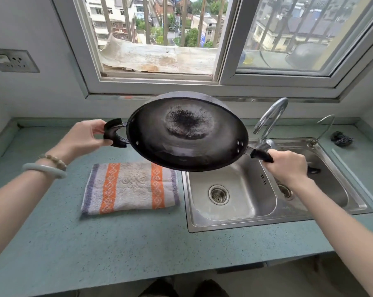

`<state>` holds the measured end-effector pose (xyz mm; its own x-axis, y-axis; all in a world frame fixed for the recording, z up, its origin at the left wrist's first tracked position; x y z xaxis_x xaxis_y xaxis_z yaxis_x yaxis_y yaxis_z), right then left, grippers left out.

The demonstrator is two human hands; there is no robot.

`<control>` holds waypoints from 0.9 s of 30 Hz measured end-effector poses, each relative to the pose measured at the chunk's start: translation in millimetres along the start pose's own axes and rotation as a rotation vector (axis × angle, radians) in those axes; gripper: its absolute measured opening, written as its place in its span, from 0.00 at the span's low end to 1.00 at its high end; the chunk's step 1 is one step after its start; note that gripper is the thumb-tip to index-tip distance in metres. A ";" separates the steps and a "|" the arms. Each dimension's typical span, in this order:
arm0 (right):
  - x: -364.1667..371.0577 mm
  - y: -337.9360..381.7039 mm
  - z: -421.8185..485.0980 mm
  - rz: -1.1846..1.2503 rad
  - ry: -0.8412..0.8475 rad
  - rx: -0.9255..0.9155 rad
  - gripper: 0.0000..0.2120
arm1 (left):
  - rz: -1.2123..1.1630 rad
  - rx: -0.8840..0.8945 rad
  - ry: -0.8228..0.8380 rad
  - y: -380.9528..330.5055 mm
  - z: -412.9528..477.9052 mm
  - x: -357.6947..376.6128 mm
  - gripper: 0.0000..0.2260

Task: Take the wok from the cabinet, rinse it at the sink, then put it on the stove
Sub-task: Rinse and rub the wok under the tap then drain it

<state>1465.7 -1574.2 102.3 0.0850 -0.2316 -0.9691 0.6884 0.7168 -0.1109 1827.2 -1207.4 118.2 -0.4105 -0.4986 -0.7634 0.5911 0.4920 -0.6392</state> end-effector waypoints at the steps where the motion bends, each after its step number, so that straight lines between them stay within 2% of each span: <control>1: -3.2 -14.9 -5.5 -0.004 -0.024 0.012 0.15 | -0.012 0.012 0.007 -10.8 1.7 8.7 0.13; 3: 3.4 -45.8 -20.7 -0.009 -0.030 0.044 0.15 | -0.024 0.028 0.024 -30.9 2.1 38.9 0.13; 7: 33.3 -95.6 -49.7 -0.045 0.059 0.060 0.15 | -0.008 -0.011 0.071 -45.4 -6.0 117.5 0.14; 12: 33.3 -149.4 -59.4 -0.044 0.030 0.076 0.18 | -0.055 -0.027 0.026 -77.0 -6.0 156.0 0.12; 16: 51.9 -168.0 -58.1 -0.145 0.107 0.058 0.11 | -0.019 -0.071 0.058 -87.4 -11.0 187.7 0.11; 19: 60.5 -171.0 -52.5 -0.188 0.180 -0.024 0.13 | -0.013 -0.117 0.072 -89.2 -15.6 195.9 0.13; 22: 59.8 -168.6 -41.4 -0.155 0.182 -0.061 0.11 | -0.005 -0.148 0.068 -89.9 -19.9 188.3 0.14; 27: 37.9 -148.1 -0.4 -0.065 0.176 -0.089 0.10 | -0.031 -0.215 -0.003 -86.8 -26.4 133.7 0.12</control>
<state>1366.7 -1688.8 82.0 -0.0898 -0.1659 -0.9820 0.6215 0.7612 -0.1855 1702.7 -1297.9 69.1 -0.4236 -0.5182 -0.7430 0.4164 0.6170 -0.6678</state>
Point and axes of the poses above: each hand's wrist, its own z-axis towards the middle knuckle, its own x-axis out of the palm, y = z × x, the point moved 8 cm from there along z, towards the middle knuckle
